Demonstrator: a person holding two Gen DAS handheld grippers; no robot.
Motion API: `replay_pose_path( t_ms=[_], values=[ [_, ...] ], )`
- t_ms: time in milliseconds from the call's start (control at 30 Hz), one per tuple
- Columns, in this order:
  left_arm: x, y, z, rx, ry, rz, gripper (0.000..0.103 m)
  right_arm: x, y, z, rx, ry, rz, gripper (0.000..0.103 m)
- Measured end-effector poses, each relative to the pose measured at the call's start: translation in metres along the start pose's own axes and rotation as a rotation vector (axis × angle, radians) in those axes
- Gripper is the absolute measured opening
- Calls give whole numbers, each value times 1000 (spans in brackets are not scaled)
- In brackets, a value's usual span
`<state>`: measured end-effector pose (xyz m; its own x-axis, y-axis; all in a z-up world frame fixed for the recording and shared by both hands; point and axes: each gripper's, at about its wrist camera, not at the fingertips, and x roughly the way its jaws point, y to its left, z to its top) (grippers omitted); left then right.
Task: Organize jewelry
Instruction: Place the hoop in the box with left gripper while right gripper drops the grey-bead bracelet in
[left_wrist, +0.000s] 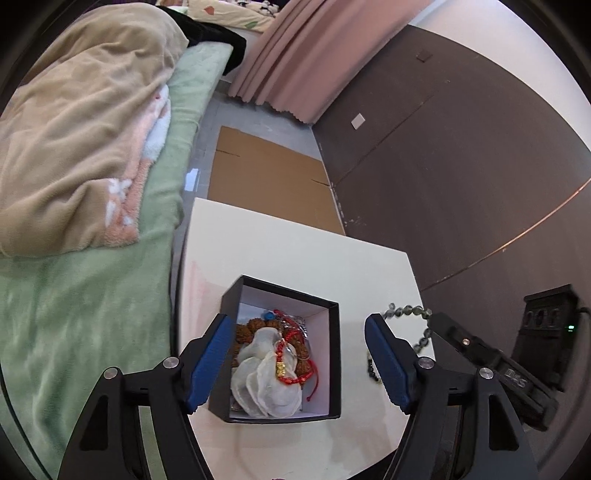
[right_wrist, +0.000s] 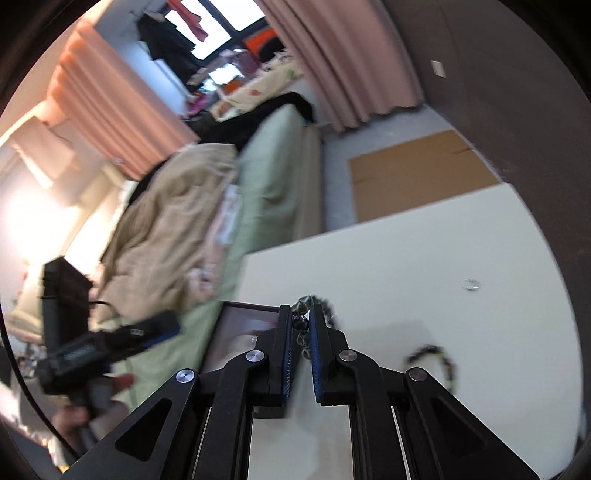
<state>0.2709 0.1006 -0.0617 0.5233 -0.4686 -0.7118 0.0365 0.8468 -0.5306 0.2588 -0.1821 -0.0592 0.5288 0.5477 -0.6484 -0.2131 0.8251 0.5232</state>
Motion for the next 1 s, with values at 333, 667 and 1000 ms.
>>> replay_pose_path(
  t_ms=[333,667,1000],
  values=[
    [-16,21,2,-36,-34,35,75,45,62,-8,-40,80,121,10],
    [-15,27,3,-50,-33,37,75,67,60,-14,-69,128,47,32],
    [-2,11,3,-24,-9,23,75,38,29,-17,-37,120,-5,65]
  ],
)
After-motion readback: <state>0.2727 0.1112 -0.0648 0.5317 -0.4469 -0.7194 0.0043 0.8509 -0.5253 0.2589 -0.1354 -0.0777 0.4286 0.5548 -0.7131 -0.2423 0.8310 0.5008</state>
